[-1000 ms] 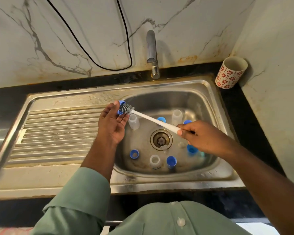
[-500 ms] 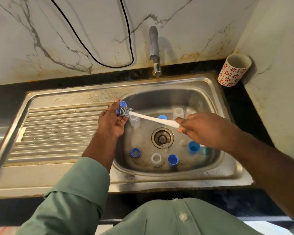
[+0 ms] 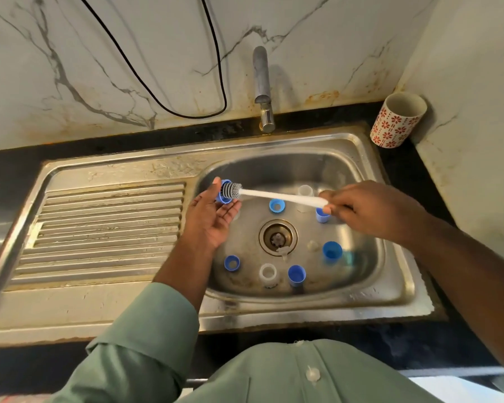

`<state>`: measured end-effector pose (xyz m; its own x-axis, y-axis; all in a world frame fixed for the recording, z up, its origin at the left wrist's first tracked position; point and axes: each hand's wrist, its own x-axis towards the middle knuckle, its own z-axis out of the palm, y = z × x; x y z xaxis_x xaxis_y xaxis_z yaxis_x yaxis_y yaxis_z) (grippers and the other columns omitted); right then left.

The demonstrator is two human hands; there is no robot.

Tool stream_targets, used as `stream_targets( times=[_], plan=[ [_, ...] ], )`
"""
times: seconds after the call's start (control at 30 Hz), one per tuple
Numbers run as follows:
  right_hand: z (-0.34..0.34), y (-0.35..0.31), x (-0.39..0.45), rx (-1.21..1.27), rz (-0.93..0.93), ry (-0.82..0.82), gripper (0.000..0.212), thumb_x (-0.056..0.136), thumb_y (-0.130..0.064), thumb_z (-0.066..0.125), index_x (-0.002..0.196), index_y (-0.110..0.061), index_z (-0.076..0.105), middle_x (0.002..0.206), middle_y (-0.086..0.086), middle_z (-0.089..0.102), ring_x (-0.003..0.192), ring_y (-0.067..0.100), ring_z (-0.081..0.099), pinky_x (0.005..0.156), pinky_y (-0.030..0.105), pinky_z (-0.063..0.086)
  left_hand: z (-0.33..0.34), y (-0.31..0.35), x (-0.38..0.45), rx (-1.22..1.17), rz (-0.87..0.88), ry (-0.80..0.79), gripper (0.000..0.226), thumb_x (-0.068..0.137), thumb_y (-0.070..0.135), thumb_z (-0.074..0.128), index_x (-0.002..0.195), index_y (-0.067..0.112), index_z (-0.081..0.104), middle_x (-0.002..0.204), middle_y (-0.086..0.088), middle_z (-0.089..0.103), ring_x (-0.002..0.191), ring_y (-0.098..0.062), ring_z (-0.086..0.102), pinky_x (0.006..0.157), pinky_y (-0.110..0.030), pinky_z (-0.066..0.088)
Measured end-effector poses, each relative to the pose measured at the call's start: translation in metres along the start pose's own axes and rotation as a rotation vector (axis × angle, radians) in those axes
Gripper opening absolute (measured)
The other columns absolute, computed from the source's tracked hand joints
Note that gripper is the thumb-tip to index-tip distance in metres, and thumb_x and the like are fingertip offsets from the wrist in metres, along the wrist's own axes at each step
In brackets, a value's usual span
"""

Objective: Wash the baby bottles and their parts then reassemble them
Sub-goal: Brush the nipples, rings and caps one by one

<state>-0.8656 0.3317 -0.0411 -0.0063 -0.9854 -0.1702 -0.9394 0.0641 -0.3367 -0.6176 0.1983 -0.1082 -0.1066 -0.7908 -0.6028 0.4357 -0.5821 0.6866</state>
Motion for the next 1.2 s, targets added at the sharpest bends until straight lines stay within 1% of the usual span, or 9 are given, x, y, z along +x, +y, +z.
stream_targets(
  times=[0.1, 0.27, 0.47, 0.53, 0.67, 0.8, 0.87, 1.03, 1.2],
  plan=[
    [0.015, -0.018, -0.008, 0.102, 0.093, -0.022, 0.030, 0.099, -0.038, 0.049, 0.123, -0.029, 0.065, 0.074, -0.007, 0.060, 0.060, 0.009, 0.055, 0.057, 0.029, 0.047, 0.006, 0.008, -0.002, -0.033, 0.055, -0.029, 0.050, 0.088, 0.020, 0.071, 0.131, 0.003, 0.052, 0.118, -0.021, 0.067, 0.094, -0.029, 0.073, 0.069, -0.036, 0.061],
    [0.015, -0.032, -0.022, 1.133, 0.385, -0.402, 0.026, 0.101, -0.030, 0.050, 0.103, -0.016, 0.072, 0.062, 0.007, 0.056, 0.041, 0.013, 0.040, 0.039, 0.023, 0.032, 0.012, 0.020, -0.013, -0.104, 0.093, -0.191, 0.049, 0.078, 0.020, 0.071, 0.121, 0.008, 0.053, 0.108, -0.016, 0.068, 0.089, -0.025, 0.073, 0.070, -0.032, 0.060],
    [0.038, -0.029, -0.006, -0.186, 0.086, 0.409, 0.027, 0.089, -0.027, 0.066, 0.116, -0.022, 0.066, 0.099, 0.001, 0.068, 0.079, 0.022, 0.063, 0.064, 0.029, 0.047, 0.007, 0.030, -0.021, -0.121, 0.120, -0.100, 0.058, 0.089, 0.017, 0.070, 0.139, 0.001, 0.046, 0.119, -0.023, 0.067, 0.098, -0.031, 0.072, 0.071, -0.035, 0.061],
    [0.033, -0.043, -0.001, 0.083, 0.148, 0.375, 0.019, 0.085, -0.028, 0.071, 0.102, -0.022, 0.066, 0.089, -0.003, 0.066, 0.074, 0.018, 0.060, 0.061, 0.028, 0.046, -0.003, 0.036, -0.024, -0.158, 0.129, -0.090, 0.056, 0.089, 0.017, 0.070, 0.137, 0.002, 0.047, 0.123, -0.023, 0.066, 0.100, -0.031, 0.071, 0.072, -0.035, 0.061],
    [0.023, -0.075, 0.002, 0.968, 0.314, -0.292, 0.022, 0.095, -0.028, 0.059, 0.098, -0.007, 0.067, 0.069, 0.008, 0.063, 0.050, 0.019, 0.050, 0.046, 0.029, 0.041, -0.024, 0.063, -0.028, -0.237, 0.146, -0.148, 0.051, 0.084, 0.016, 0.073, 0.130, 0.008, 0.052, 0.131, -0.023, 0.061, 0.104, -0.033, 0.069, 0.074, -0.036, 0.060],
    [0.029, -0.084, 0.009, -0.089, 0.129, 0.293, 0.017, 0.092, -0.033, 0.063, 0.101, -0.019, 0.063, 0.091, 0.000, 0.065, 0.078, 0.022, 0.060, 0.062, 0.030, 0.043, -0.036, 0.070, -0.035, -0.257, 0.170, -0.100, 0.076, 0.075, 0.018, 0.077, 0.141, 0.003, 0.044, 0.126, -0.024, 0.064, 0.100, -0.032, 0.071, 0.074, -0.039, 0.062],
    [0.027, -0.096, 0.011, -0.158, 0.110, 0.464, 0.015, 0.087, -0.030, 0.069, 0.095, -0.021, 0.061, 0.088, -0.002, 0.063, 0.076, 0.020, 0.057, 0.062, 0.028, 0.039, -0.039, 0.074, -0.032, -0.271, 0.158, -0.067, 0.067, 0.084, 0.015, 0.075, 0.141, 0.003, 0.043, 0.126, -0.024, 0.063, 0.100, -0.034, 0.071, 0.076, -0.041, 0.062],
    [0.017, -0.118, 0.001, 0.790, 0.304, -0.277, 0.024, 0.095, -0.034, 0.059, 0.092, -0.011, 0.065, 0.067, 0.007, 0.060, 0.050, 0.015, 0.048, 0.047, 0.030, 0.039, -0.055, 0.095, -0.020, -0.345, 0.140, -0.054, 0.052, 0.086, 0.012, 0.074, 0.133, 0.004, 0.052, 0.130, -0.025, 0.061, 0.114, -0.037, 0.065, 0.068, -0.039, 0.062],
    [0.020, -0.143, -0.004, -0.005, 0.300, 0.116, 0.020, 0.095, -0.049, 0.053, 0.091, -0.029, 0.053, 0.069, -0.008, 0.055, 0.061, 0.010, 0.055, 0.059, 0.033, 0.051, -0.065, 0.094, -0.021, -0.210, 0.079, -0.081, 0.033, 0.089, 0.011, 0.070, 0.119, 0.009, 0.056, 0.125, -0.022, 0.064, 0.112, -0.037, 0.065, 0.086, -0.041, 0.058]
  ],
)
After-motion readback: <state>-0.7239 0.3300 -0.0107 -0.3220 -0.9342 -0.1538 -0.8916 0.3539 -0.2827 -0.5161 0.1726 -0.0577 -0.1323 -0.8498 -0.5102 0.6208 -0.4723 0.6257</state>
